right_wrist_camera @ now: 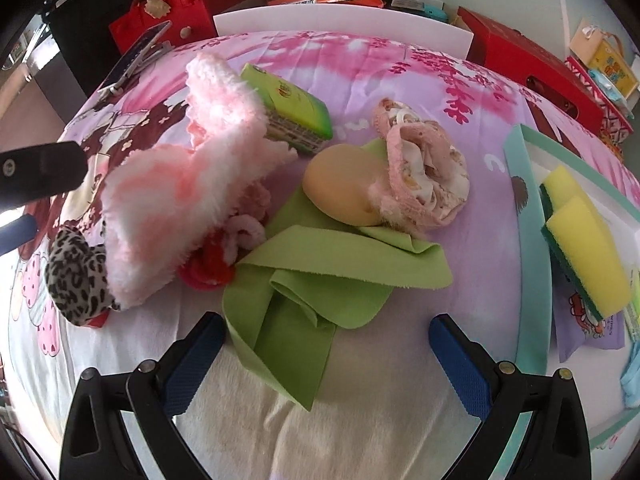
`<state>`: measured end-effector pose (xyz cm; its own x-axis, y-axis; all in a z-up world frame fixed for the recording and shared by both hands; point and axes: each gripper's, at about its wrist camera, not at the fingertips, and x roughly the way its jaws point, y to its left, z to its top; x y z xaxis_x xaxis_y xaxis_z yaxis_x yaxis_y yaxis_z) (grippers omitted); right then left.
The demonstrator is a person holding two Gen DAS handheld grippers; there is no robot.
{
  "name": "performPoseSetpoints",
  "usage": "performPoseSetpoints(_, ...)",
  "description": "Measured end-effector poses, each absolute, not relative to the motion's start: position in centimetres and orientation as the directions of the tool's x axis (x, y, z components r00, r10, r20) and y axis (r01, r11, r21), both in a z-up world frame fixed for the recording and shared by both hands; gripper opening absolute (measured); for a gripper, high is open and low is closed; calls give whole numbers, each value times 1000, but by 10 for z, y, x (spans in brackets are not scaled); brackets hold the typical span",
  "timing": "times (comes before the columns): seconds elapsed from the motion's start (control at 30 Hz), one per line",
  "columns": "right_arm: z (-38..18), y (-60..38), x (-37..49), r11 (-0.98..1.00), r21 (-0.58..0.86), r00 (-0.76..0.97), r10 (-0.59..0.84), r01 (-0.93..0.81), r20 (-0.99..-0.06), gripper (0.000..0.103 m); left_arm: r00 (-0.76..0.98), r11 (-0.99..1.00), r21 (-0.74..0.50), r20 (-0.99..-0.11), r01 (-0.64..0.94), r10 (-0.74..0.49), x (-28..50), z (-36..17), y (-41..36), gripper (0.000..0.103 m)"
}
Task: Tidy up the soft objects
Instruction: 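Grasp the green cloth with the right gripper while the left gripper approaches the pink fluffy cloth, then grasp the pink fluffy cloth with the left gripper while the right gripper lifts the green cloth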
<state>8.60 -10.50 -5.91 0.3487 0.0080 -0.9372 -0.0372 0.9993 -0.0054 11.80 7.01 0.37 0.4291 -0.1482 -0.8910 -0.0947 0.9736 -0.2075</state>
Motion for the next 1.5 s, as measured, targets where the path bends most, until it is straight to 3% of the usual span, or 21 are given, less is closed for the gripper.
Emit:
performPoseSetpoints(0.43, -58, -106, 86, 999, -2, 376, 13, -39, -926, 102, 441, 974, -216, -882, -71, -164, 117, 8, 67, 102)
performPoseSetpoints(0.6, -52, -114, 85, 999, 12, 402, 29, -45, -915, 86, 433, 970, -241, -877, -25, -207, 117, 11, 59, 102)
performPoseSetpoints(0.73, -50, -123, 86, 998, 51, 410, 65, -43, -910, 80, 425, 968, -252, -876, 4, -230, 117, 12, 51, 102)
performPoseSetpoints(1.1, -44, -141, 90, 995, 97, 426, 92, -11, -900, 34, 424, 960, -270, -863, 76, -276, 117, 12, 33, 102)
performPoseSetpoints(1.27, -43, -146, 90, 994, 110, 425, 96, 8, -900, 25, 413, 959, -263, -866, 106, -283, 119, 8, 22, 101)
performPoseSetpoints(1.37, -43, -147, 90, 993, 116, 424, 101, 10, -900, 24, 401, 957, -262, -868, 127, -291, 119, 5, 15, 92)
performPoseSetpoints(1.5, -43, -148, 90, 993, 120, 423, 104, 11, -900, 23, 374, 951, -266, -876, 155, -306, 120, -1, 7, 71)
